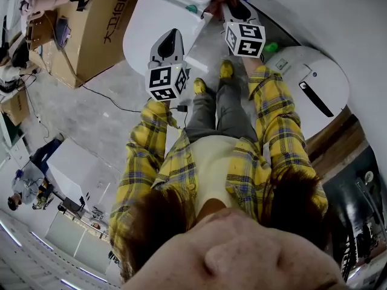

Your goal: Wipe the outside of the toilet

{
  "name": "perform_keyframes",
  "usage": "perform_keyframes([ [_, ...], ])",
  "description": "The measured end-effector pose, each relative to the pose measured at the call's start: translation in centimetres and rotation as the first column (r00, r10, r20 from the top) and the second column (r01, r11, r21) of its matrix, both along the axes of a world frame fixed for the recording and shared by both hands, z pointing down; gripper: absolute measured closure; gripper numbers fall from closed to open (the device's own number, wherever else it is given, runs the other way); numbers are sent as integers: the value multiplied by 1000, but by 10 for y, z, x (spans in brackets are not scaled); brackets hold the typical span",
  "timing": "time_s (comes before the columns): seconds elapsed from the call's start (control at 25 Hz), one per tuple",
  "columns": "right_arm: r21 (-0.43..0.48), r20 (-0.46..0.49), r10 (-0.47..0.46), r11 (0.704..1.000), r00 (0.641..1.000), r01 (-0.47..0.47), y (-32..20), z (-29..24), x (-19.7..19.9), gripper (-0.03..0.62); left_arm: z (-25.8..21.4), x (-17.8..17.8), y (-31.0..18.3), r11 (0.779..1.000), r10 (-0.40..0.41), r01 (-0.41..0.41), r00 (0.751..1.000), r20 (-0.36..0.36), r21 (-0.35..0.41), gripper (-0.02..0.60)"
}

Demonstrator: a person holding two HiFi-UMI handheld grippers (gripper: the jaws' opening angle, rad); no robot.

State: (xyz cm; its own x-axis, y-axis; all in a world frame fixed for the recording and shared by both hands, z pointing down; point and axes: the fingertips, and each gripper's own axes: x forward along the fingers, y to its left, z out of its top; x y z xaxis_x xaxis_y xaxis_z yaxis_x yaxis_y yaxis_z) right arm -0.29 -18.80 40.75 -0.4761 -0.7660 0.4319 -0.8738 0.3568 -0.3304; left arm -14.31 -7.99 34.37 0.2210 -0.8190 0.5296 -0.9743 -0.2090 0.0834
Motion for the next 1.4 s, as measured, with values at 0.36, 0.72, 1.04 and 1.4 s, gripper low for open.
perform_keyframes([
  [0.36, -62, -34, 19, 998, 999, -21, 2, 35, 1, 471, 9, -11, 0, 1000, -1, 1, 1000, 15, -3, 580],
  [0.72, -107, -57, 5, 994, 998, -11, 1, 64, -4, 471, 23, -23, 5, 1000, -7, 7, 999, 35, -15, 578],
  [1.04, -143, -66, 0, 990, 998, -9, 8, 88, -8, 471, 41, -33, 4, 999, -20, 22, 999, 44, -44, 580],
  [1.4, -205, -96, -43, 978, 994, 23, 21, 117, -11, 471, 70, -42, 3, 992, -59, 62, 998, 32, -107, 580],
])
